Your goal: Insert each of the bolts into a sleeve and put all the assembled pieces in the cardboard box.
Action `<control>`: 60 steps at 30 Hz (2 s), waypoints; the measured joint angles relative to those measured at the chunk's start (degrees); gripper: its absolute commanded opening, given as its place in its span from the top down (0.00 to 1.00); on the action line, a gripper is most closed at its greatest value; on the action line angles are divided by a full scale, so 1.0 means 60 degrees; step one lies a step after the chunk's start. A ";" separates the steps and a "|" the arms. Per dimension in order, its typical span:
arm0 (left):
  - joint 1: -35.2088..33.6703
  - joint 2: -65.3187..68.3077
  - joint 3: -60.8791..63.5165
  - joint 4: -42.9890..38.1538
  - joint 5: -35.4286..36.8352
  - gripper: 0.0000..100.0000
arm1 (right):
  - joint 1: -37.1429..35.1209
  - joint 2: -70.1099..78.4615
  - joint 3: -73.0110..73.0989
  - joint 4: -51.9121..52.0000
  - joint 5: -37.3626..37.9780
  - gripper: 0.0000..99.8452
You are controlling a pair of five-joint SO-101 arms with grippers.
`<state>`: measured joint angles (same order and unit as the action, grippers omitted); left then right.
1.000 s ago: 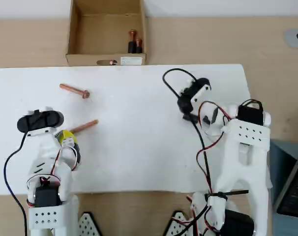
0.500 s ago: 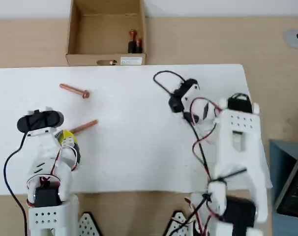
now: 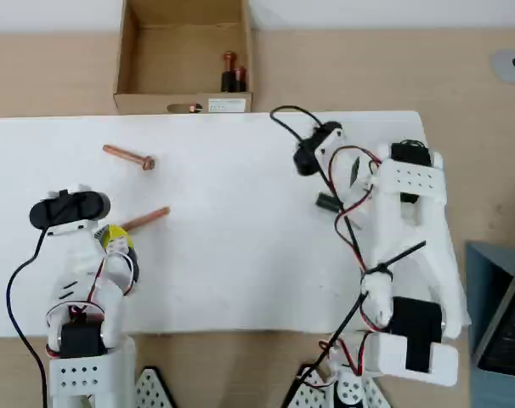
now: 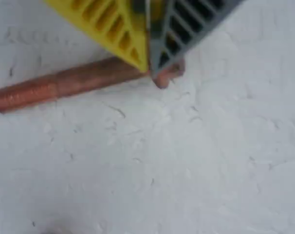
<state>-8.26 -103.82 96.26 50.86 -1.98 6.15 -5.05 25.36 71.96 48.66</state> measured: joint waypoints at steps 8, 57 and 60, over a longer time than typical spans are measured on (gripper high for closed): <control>0.0000 0.0000 0.0000 0.0000 0.0000 1.00 | -0.0015 0.0982 -0.0015 -0.0908 0.0000 0.80; 0.0000 0.0000 0.0000 0.0000 0.0000 1.00 | 0.0733 0.3150 -0.1788 -0.0469 0.0000 0.85; 0.0000 0.0000 0.0000 0.0000 0.0000 1.00 | 0.0791 0.3165 -0.1802 -0.0469 0.0000 0.91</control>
<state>-8.26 -103.82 96.26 50.86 -1.98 10.90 13.93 14.55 69.14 48.66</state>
